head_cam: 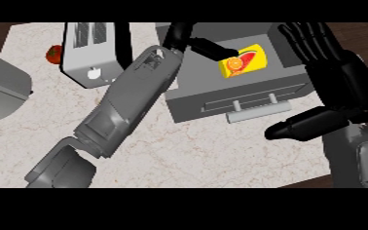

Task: Pick up the cup, place it into the drawer and close the drawer

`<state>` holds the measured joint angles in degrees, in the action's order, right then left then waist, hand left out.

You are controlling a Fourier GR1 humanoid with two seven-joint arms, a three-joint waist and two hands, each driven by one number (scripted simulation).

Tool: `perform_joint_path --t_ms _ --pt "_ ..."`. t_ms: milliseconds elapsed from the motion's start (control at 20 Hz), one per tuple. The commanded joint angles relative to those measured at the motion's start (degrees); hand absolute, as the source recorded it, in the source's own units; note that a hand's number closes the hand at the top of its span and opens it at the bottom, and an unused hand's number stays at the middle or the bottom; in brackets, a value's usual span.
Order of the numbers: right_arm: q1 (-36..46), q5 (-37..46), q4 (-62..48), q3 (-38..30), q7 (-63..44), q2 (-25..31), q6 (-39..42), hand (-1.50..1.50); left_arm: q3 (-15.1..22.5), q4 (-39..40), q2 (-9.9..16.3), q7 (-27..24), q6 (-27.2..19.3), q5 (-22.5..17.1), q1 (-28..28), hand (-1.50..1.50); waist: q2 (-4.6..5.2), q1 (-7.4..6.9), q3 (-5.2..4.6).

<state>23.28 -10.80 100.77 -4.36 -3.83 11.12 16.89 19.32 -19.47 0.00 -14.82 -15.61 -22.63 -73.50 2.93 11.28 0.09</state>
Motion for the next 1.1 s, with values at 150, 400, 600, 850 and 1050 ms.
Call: perform_joint_path --t_ms 150,400,600,850,1050 --pt "2.03 -8.08 1.10 8.19 -2.59 -1.12 10.64 1.50 -1.94 -5.10 0.00 -7.05 1.50 -8.55 1.83 -1.50 -0.24 1.08 -0.13" --pt "-1.31 -5.05 0.23 12.85 -6.10 5.57 18.37 1.50 -3.87 -4.62 0.00 -12.39 -0.46 -12.15 1.59 -1.50 -0.80 -1.75 -0.15" --pt "-4.96 1.93 1.74 16.65 -7.42 9.62 21.18 -1.50 -2.85 -4.52 0.00 -13.76 -3.44 -14.16 1.81 -1.50 -1.70 -3.68 -0.06" --pt "-6.03 17.97 3.84 16.58 -3.50 13.24 16.57 -1.50 -3.91 -2.38 0.00 -14.11 -2.35 -15.41 2.74 -1.50 -2.13 -7.16 -0.04" --pt "-7.94 27.96 -5.25 20.90 -1.27 9.04 9.39 -1.50 -5.20 -4.45 0.00 -16.68 0.41 -16.70 4.26 -1.50 -2.40 -10.09 -0.05"
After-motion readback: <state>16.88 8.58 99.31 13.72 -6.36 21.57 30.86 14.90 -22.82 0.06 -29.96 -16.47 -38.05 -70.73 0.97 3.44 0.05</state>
